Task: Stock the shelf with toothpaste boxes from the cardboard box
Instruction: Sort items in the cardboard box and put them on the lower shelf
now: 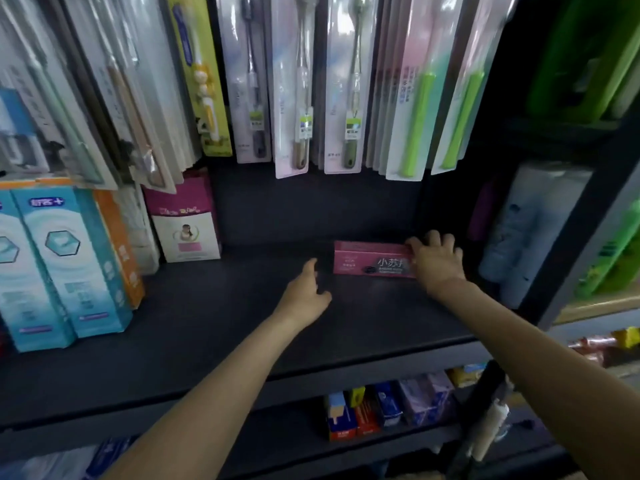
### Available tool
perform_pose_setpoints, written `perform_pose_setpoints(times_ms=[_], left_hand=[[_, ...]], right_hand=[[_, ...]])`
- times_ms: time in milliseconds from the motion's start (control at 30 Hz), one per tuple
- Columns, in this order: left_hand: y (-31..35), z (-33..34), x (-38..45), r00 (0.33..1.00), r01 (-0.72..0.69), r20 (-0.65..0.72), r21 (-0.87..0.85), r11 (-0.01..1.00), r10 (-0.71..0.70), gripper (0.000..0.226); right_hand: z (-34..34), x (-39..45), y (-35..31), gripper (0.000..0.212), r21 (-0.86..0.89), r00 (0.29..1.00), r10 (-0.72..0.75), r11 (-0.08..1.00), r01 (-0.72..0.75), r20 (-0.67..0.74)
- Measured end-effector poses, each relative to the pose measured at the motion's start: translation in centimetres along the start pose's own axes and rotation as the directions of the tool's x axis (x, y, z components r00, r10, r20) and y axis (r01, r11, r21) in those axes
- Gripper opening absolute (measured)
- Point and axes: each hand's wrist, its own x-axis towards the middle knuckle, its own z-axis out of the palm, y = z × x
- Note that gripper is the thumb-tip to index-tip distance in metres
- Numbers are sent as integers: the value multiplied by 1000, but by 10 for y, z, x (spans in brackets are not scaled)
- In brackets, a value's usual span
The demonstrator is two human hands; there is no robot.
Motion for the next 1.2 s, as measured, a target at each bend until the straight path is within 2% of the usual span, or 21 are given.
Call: perform_pose_setpoints(times_ms=[33,100,167,233,500,667,833,900,1000,1067,1200], left_hand=[[1,2,6,1000,-5,-7,6,1000,5,70],[1,6,15,1000,-15,-24,15,1000,16,69],[0,9,21,999,-12,-37,19,1000,13,67],[-2,10,27,998,-8,-54,21,1000,10,66],[-11,11,40,996,9,-87,35,999,-5,64],[-14,12,41,997,12,-80,50,999,-8,64],[-8,13,36,995,22,-98,91,996,-13,65],[-5,13,30,994,13,-107,107,994,-2,64],[-3,10,21,994,-11,-109,149,989,28,64],[-3,7,17,992,-7,-124,153,988,26,64],[-7,2,9,990,6,-142,145,989,15,64]], right_hand=[[3,-3,-8,50,-31,997,-52,998,50,-65],[11,-6,-24,58,36,989,-133,990,136,-57],[19,-1,-34,65,163,989,-146,977,140,25],[27,16,-37,66,231,987,-158,962,147,31],[40,65,-56,73,359,986,-158,924,131,46],[43,72,-65,72,351,987,-136,931,98,84],[37,68,-67,69,275,979,-67,961,12,191],[32,63,-70,70,252,988,-41,968,2,149],[30,48,-86,73,293,987,-160,944,152,3],[35,40,-96,61,315,959,-280,914,255,38],[43,43,-101,53,344,956,-262,917,204,131]])
